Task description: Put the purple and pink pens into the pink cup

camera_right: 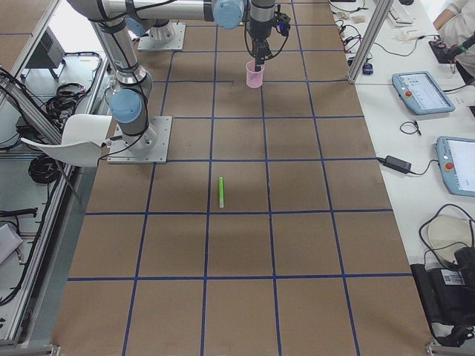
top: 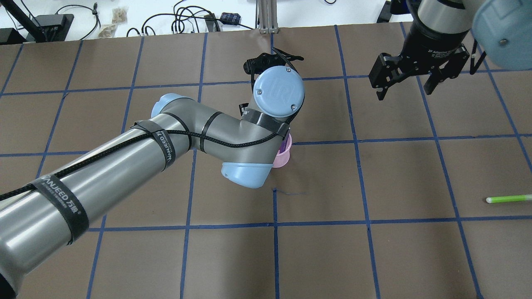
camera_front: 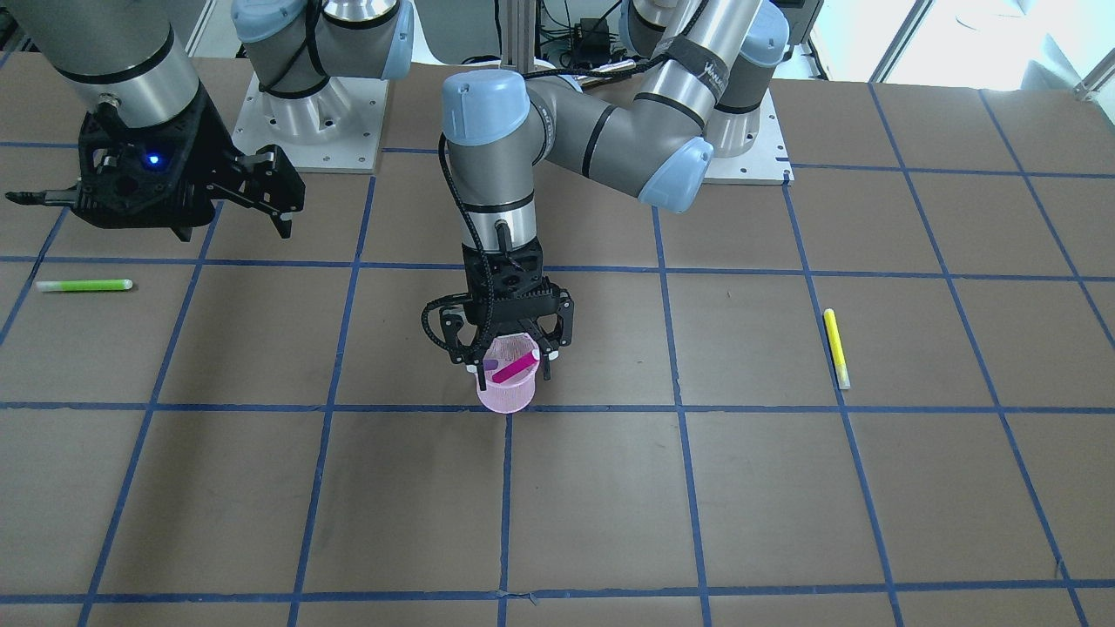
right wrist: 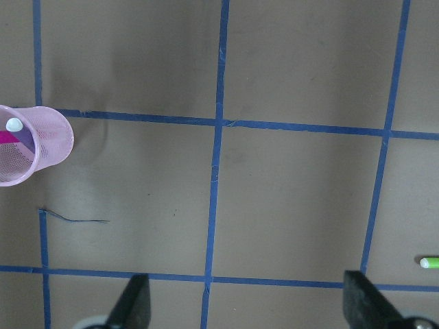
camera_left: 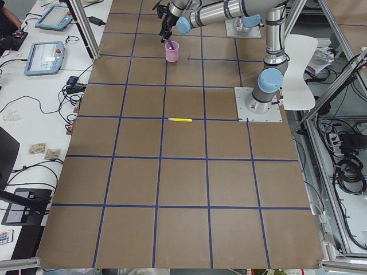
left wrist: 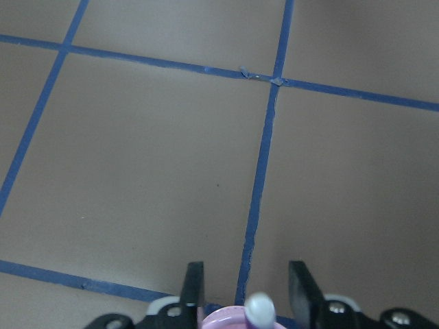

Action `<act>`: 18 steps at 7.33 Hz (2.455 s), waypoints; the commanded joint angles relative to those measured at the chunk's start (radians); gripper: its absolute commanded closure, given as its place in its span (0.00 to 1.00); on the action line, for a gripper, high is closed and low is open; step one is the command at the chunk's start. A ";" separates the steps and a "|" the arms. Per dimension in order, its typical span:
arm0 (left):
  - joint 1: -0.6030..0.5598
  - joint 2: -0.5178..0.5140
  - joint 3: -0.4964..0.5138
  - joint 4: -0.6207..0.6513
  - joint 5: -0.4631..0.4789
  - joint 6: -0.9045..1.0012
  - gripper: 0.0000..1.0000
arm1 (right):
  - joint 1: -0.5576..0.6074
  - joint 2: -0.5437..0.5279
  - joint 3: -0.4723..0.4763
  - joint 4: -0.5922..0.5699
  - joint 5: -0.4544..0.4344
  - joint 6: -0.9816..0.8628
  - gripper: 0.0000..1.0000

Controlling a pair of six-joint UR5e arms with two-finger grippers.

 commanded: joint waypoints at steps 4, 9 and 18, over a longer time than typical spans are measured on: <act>0.301 0.140 0.070 -0.361 -0.136 0.362 0.00 | -0.001 0.000 -0.002 -0.003 0.002 -0.003 0.00; 0.524 0.291 0.108 -0.819 -0.154 0.453 0.00 | 0.000 -0.003 -0.007 -0.011 0.000 0.014 0.00; 0.544 0.409 0.065 -0.902 -0.326 0.676 0.00 | 0.000 -0.005 -0.006 -0.017 -0.001 0.016 0.00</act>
